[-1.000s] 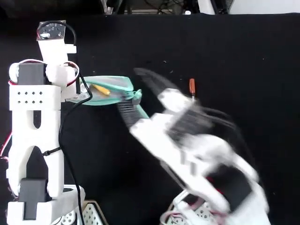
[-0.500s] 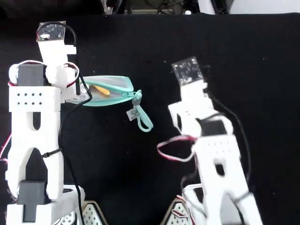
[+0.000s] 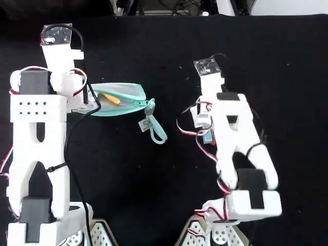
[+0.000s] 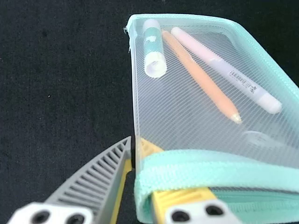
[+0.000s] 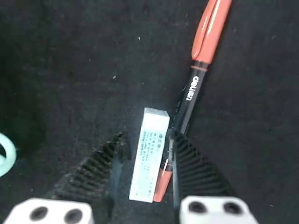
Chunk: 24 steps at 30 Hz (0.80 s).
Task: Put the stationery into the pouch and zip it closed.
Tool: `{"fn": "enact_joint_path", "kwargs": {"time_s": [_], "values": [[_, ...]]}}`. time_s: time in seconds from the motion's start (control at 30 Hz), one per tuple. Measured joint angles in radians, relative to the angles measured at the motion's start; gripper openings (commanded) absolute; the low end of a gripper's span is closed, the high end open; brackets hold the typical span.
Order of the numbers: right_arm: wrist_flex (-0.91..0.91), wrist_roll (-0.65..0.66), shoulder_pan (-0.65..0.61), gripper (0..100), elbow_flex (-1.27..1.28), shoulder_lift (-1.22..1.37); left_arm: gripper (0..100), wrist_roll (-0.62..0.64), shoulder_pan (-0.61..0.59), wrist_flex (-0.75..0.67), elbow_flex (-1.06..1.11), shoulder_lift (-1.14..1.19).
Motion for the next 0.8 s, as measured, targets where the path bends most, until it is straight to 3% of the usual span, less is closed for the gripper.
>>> {"fn": "enact_joint_path", "kwargs": {"time_s": [0.33, 0.8], "values": [[0.011, 0.100, 0.002, 13.4, -0.009, 0.031, 3, 0.000, 0.000, 0.000, 0.000, 0.000], [-0.008, 0.107, -0.092, 13.7, -0.020, 0.061, 3, 0.000, 0.000, 0.000, 0.000, 0.000]]}}
